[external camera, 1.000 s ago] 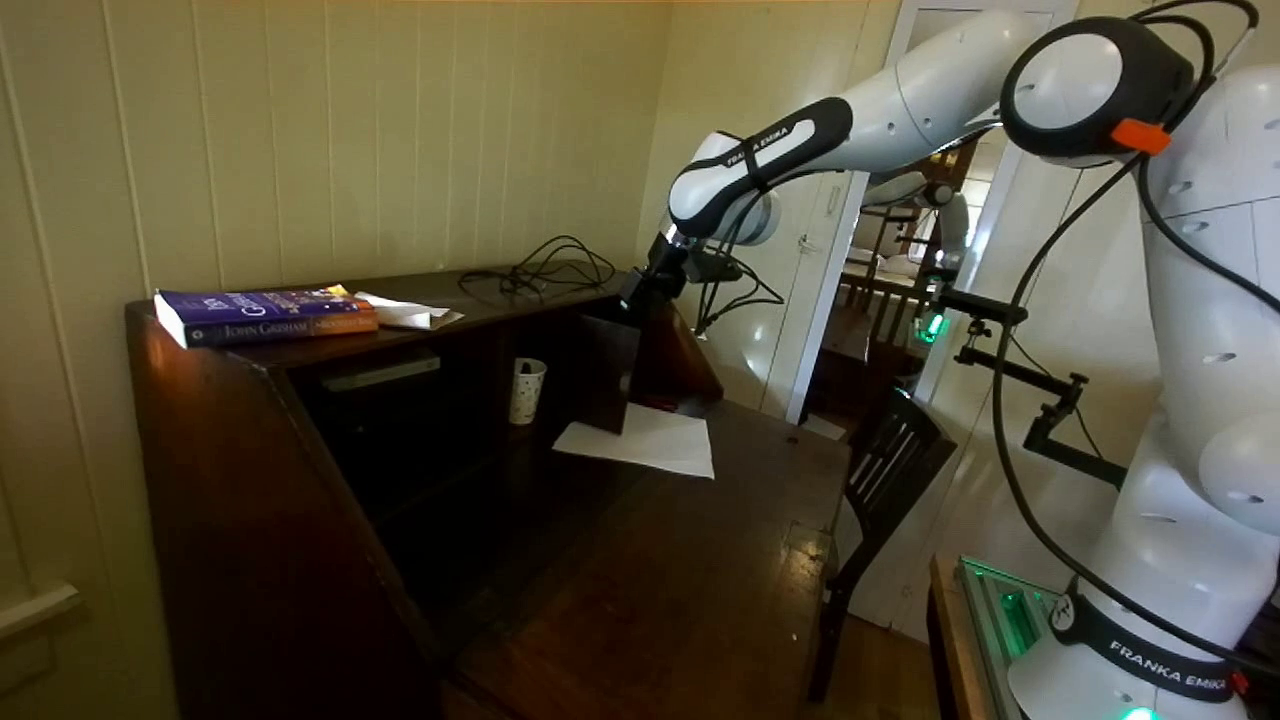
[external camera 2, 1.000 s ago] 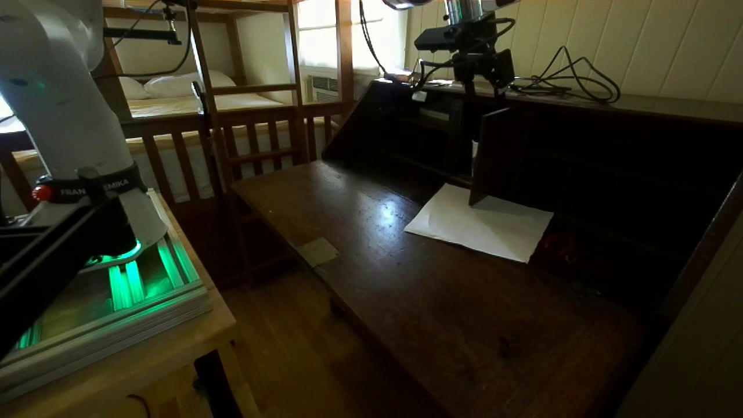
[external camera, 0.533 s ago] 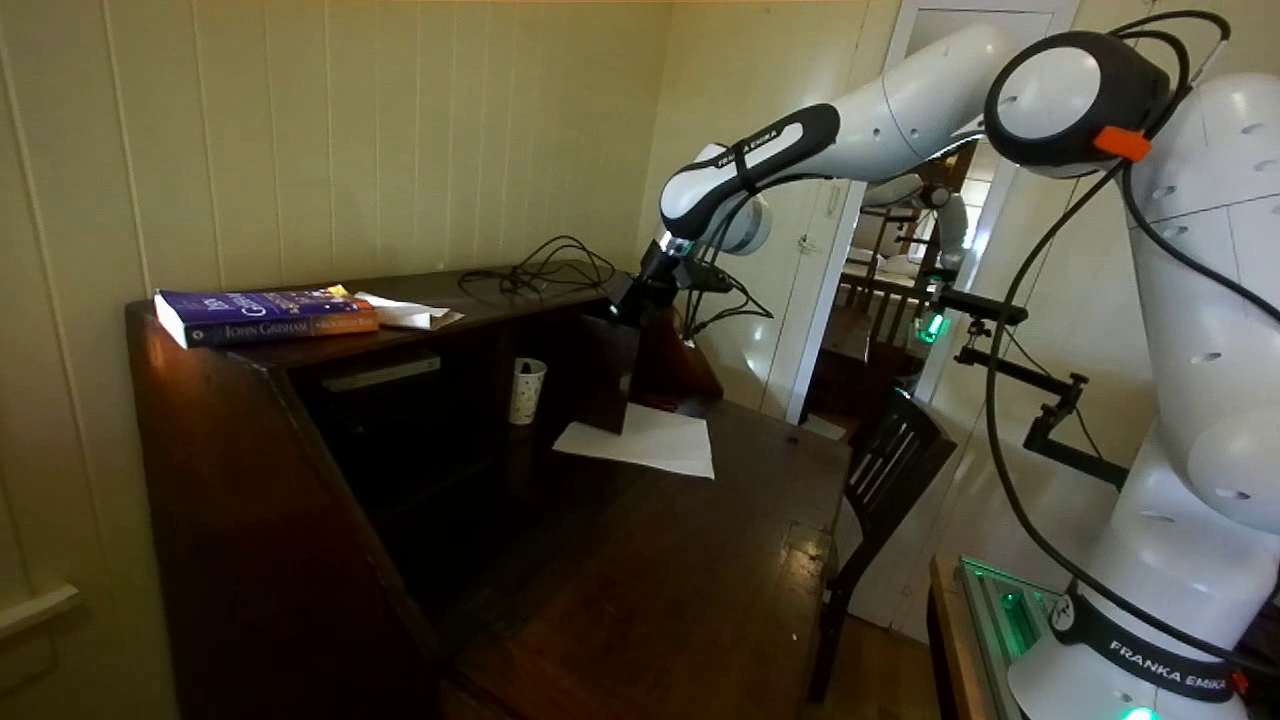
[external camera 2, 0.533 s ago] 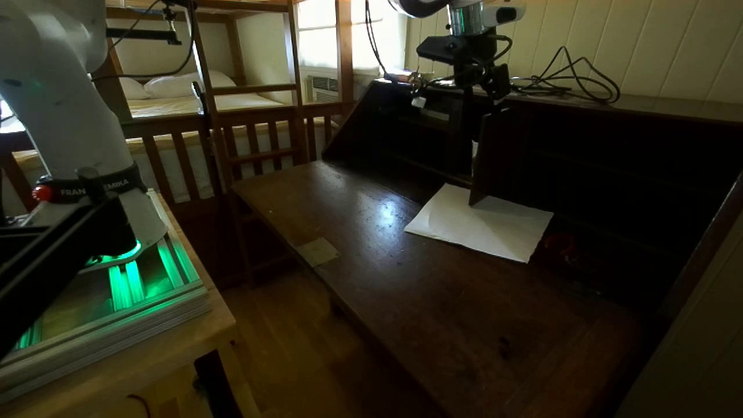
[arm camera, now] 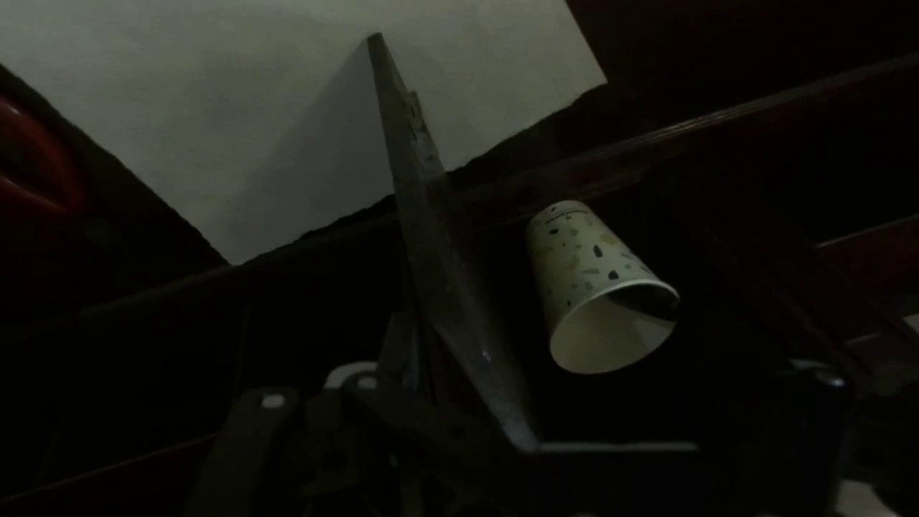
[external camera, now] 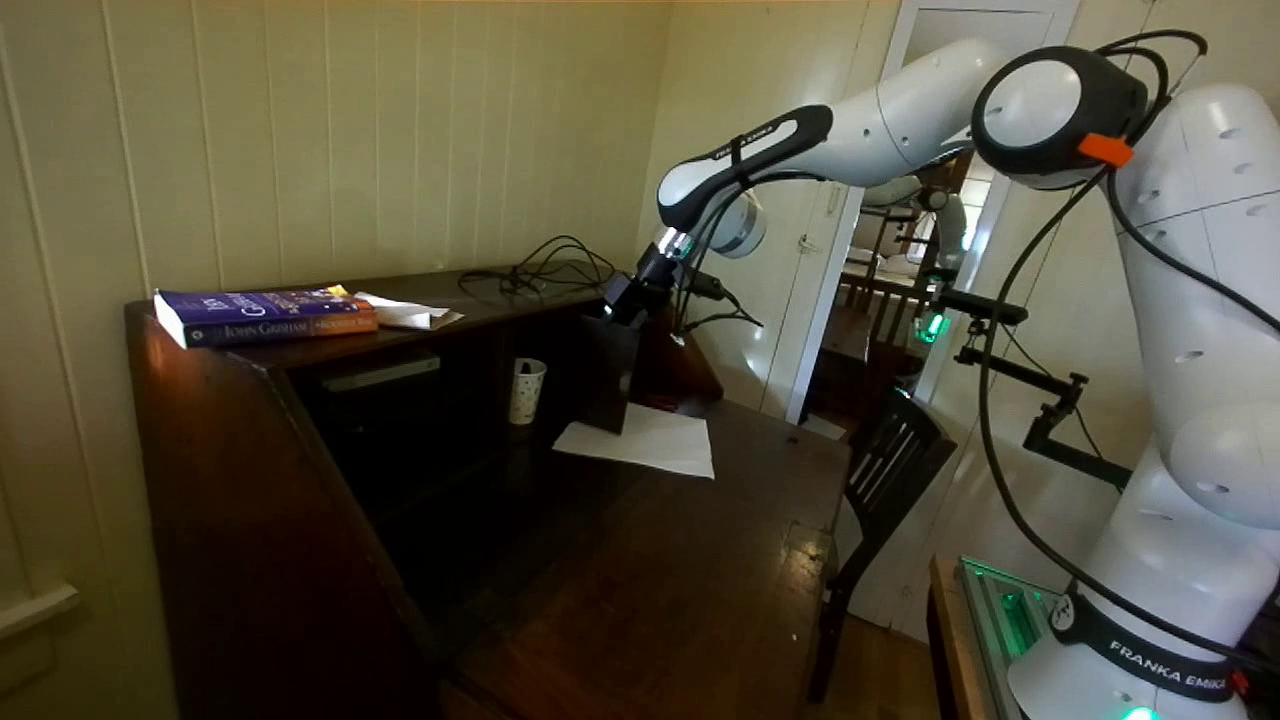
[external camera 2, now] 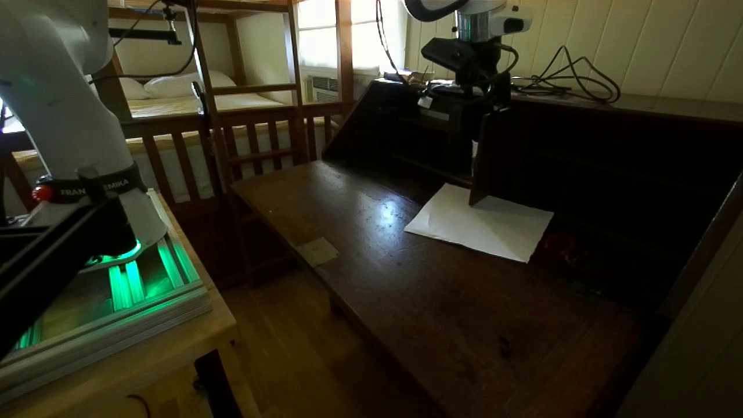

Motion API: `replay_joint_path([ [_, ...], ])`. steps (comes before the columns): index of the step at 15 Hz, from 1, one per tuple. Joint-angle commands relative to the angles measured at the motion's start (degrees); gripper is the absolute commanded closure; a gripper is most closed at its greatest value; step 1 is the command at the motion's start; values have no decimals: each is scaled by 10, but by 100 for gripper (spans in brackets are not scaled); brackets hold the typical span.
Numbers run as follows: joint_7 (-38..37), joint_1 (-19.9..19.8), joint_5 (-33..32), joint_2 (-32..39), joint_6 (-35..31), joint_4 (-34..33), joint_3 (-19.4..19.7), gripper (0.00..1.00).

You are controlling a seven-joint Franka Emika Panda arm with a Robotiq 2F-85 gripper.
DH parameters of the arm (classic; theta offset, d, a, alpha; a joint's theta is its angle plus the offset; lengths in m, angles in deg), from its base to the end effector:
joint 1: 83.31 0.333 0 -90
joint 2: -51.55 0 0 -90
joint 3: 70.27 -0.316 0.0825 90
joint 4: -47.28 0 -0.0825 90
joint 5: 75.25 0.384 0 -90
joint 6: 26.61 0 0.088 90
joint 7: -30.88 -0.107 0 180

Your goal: Put the cup in the open cabinet, then close the cabinet door

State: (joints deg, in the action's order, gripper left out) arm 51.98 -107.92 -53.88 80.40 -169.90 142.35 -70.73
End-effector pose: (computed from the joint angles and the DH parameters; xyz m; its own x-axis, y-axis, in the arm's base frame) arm 0.6444 -0.2924 0.3520 0.8685 -0.3233 0.3759 -0.2724 -0.9446 -0.1829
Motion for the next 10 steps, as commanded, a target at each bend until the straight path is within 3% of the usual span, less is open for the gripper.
replay_joint_path([
  [1, 34, -12, 39, 7, 32, -19, -25, 0],
  [10, 128, -10, 133, 42, 52, -69, -89, 0],
])
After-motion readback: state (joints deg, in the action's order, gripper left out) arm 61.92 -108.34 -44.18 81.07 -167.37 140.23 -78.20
